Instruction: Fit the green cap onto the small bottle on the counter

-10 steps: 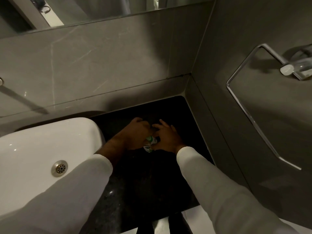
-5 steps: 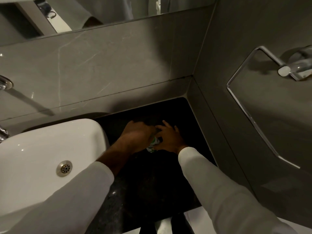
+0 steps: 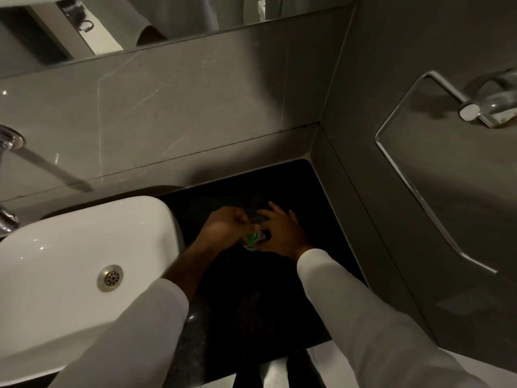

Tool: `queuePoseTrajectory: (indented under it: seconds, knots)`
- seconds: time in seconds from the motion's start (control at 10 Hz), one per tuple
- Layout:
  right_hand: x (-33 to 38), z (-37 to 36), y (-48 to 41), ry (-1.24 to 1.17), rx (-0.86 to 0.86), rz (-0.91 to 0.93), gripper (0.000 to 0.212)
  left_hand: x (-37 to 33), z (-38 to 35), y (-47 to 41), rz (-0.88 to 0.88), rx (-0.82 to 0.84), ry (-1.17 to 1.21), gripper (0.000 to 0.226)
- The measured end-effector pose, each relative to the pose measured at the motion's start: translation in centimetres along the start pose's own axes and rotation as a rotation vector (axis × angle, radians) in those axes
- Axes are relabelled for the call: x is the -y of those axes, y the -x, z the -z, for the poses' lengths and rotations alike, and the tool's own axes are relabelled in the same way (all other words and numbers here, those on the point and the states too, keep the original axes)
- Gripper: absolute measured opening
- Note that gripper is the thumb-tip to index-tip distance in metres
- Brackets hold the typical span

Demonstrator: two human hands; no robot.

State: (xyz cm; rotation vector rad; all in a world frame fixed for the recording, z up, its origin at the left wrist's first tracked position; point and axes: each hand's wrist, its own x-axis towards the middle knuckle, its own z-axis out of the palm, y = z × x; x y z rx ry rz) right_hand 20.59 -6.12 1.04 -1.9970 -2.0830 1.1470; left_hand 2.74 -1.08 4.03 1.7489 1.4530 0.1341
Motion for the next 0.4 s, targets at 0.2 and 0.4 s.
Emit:
queuePoseTrajectory:
  seconds: [0.2,0.4]
  knots:
    - [-0.1,-0.3,0.2,-0.018,-0.003,-0.015,0.057,0.6,-1.4,1.0,0.027,-0.076,0.169,0.021]
    - [0.3,-0.5,0.6,0.035,0.055,-0.035,0.085,0.4,-1.4,2.8,0.010,-0.175,0.284,0.026]
